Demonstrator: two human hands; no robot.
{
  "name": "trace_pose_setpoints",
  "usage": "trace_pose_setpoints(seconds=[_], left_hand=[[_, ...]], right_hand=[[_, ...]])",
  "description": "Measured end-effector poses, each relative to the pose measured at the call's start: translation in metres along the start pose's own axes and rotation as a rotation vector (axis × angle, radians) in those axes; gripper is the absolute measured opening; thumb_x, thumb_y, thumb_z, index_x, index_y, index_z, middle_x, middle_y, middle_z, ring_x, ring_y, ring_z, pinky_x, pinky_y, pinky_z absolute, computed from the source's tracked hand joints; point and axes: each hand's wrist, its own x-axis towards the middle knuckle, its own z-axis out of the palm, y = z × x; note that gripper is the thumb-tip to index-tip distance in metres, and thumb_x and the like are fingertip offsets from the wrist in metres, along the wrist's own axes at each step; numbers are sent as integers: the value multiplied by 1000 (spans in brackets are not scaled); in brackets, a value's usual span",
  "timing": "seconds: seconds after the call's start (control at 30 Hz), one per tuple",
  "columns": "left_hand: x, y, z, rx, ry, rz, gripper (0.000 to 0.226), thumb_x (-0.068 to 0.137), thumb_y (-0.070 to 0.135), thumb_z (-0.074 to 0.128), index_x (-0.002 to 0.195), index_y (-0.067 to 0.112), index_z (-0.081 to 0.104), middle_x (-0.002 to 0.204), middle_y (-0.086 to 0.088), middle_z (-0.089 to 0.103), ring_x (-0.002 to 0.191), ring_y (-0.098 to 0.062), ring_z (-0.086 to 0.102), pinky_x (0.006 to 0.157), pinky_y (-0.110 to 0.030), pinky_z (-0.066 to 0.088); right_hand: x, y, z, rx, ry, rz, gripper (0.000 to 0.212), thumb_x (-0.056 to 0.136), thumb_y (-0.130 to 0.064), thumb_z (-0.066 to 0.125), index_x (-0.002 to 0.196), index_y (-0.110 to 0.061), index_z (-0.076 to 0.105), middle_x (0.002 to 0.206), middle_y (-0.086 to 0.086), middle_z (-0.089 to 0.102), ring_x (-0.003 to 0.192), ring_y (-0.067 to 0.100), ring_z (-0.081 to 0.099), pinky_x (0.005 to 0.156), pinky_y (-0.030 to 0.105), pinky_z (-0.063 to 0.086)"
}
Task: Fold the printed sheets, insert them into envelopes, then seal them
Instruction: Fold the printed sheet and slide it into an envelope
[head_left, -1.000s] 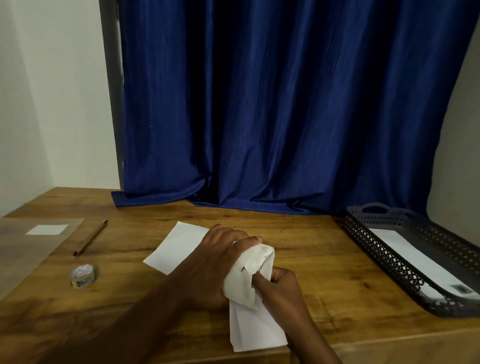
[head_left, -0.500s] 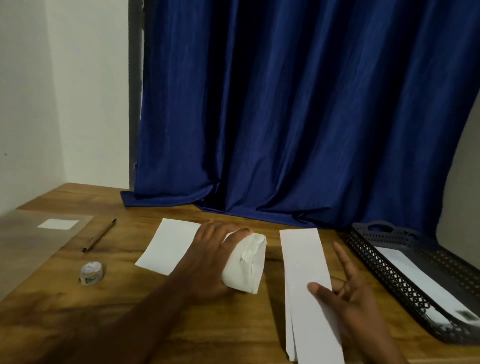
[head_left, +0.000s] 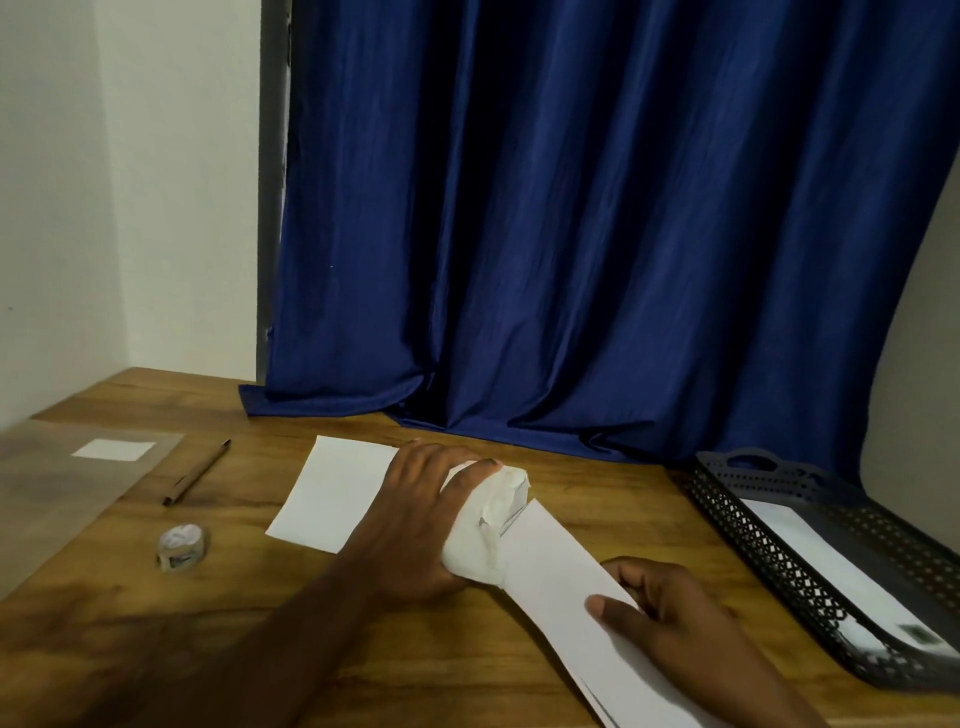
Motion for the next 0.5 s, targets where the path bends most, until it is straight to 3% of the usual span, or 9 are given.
trace_pose_setpoints(seconds=[0.17,0.33,0.43,0.5], left_hand=[[1,6,0,75,-20,51,100,64,64,83,147,31,38,145,-4,53,131,-26,51,114,-59,35],[3,12,3,141,-30,112,97,66,65,83,145,31,38,143,-6,56,130,-28,55,111,-62,38],[3,11,8,144,-38,158,93,70,72,74,146,29,44,143,-4,54,132,-25,52,115,-60,35],[3,10,12,144,-35,176,92,71,73,72,147,30,42,142,-3,54,131,-23,51,115,-58,35]], right_hand=[[9,-9,-9,-185,-82,17,9,95,-38,66,100,-39,73,93,-18,76,86,1,70,85,35,57],[27,-23,-10,-276,-93,39,11,90,-47,67,95,-40,72,87,-16,75,82,3,68,84,40,57],[44,-30,2,-332,6,50,26,80,-57,73,99,-40,66,92,-18,70,86,1,63,79,34,56],[53,-37,13,-406,103,44,39,74,-63,74,102,-42,58,88,-22,63,82,-2,58,65,24,46]])
